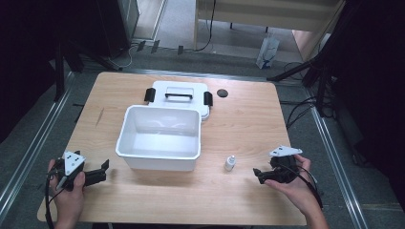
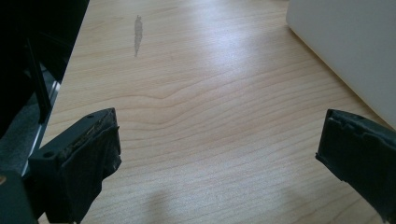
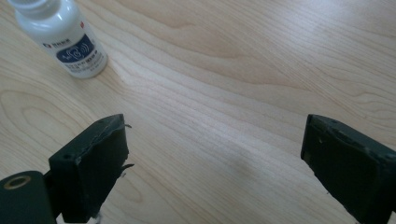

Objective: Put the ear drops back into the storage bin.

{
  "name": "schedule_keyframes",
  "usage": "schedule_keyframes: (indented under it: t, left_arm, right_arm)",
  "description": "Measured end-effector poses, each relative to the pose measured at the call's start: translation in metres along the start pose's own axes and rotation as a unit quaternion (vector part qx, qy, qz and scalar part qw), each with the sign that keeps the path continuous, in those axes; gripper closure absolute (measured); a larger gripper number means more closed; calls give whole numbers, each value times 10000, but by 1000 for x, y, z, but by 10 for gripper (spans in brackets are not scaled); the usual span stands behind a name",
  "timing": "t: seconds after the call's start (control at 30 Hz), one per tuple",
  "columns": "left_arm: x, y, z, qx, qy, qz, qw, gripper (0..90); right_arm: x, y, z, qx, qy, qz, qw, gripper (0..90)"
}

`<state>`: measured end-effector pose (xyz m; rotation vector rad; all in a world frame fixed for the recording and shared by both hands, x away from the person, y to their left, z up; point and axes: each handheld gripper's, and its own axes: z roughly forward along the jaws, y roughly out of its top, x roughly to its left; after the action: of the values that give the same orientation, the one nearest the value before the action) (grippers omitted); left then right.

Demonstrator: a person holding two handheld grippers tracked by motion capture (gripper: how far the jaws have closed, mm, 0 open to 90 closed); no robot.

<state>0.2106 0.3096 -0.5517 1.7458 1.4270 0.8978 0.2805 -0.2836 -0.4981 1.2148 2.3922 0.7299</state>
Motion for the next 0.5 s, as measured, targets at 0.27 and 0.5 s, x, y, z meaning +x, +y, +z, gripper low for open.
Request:
schedule_keyframes:
  t: [0.27, 0.5]
  left_arm:
    - [-1, 0, 0, 12, 8, 12, 10000, 0]
    - [-1, 0, 0, 29, -7, 22, 10000, 0]
  right_arm:
    - [4, 21, 7, 839, 105, -577, 9947, 133]
    - [14, 45, 13, 1624, 288, -926, 9819, 191]
